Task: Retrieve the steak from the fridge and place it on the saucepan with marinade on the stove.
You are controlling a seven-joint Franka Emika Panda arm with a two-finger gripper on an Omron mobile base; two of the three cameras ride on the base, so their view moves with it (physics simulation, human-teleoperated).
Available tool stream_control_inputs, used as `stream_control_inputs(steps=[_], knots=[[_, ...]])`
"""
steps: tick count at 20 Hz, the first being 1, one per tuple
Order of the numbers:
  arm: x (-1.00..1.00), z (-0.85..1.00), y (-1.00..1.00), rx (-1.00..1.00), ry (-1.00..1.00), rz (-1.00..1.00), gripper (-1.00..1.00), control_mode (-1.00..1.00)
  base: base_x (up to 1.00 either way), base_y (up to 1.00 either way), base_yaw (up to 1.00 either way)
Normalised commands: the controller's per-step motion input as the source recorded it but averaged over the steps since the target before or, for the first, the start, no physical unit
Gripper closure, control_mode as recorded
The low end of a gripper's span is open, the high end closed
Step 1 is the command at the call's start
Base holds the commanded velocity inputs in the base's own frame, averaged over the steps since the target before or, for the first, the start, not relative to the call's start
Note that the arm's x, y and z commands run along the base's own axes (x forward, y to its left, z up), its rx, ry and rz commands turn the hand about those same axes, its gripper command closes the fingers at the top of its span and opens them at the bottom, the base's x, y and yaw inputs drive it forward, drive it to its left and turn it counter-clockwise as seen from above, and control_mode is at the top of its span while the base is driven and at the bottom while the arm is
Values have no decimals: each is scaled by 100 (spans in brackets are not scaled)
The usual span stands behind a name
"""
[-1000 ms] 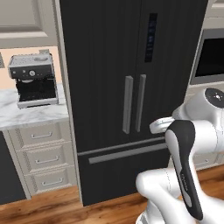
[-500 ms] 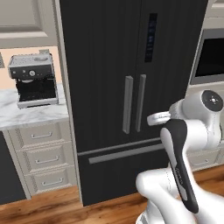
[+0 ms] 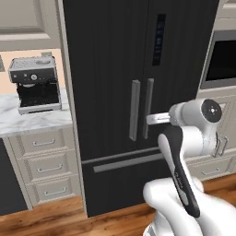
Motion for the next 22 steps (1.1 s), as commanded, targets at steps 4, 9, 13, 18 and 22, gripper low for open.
stream_control_inputs(steps=[4,9,13,18,22], knots=[[51,0,0,2,0,0,-100,-100,0,0,0],[59,0,-5,0,0,0,-100,-100,0,0,0],[69,0,0,0,0,0,-100,-100,0,0,0],[71,0,0,0,-3,0,-100,-100,0,0,0],[69,-1,0,0,-6,0,-100,-100,0,0,0]])
